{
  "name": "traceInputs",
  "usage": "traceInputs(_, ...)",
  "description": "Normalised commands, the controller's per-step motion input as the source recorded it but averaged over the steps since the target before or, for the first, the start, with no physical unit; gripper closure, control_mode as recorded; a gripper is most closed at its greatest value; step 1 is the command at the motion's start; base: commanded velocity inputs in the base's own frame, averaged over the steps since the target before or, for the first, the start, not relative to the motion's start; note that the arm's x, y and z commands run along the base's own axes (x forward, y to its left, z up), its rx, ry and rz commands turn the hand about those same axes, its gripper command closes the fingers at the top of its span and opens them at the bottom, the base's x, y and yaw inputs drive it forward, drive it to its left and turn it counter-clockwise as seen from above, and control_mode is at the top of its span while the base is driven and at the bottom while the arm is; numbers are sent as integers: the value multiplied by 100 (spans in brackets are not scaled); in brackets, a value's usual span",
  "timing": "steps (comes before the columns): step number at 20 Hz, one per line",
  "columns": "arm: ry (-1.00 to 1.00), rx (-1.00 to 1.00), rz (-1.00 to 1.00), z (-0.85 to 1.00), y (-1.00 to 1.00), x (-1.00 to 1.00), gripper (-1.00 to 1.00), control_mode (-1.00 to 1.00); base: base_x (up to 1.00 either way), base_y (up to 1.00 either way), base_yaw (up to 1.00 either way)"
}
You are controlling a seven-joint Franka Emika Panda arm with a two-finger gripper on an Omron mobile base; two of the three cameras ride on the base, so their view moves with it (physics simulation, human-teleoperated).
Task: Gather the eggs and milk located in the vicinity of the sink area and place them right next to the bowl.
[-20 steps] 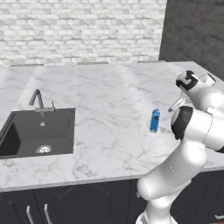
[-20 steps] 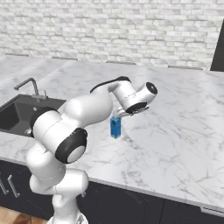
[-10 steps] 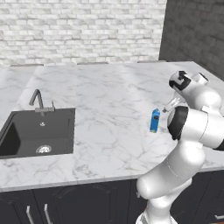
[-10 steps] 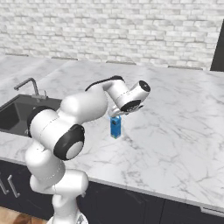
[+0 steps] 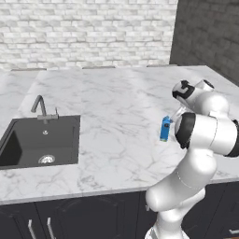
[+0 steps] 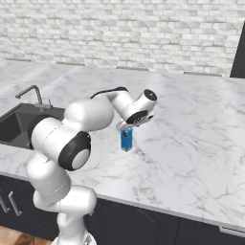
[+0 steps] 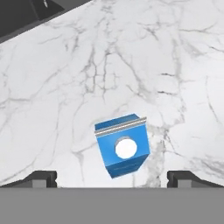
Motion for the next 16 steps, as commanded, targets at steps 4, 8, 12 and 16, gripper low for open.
traceInputs(4,0,-9,0,-12,0,26,-100,-100,0,0,0)
traceInputs(8,0,-6,0,-8,0,16,-100,-100,0,0,0)
traceInputs(12,0,-2,0,-7,2,4,-100,-100,0,0,0)
traceInputs(16,0,0,0,-7,0,14,-100,-100,0,0,0)
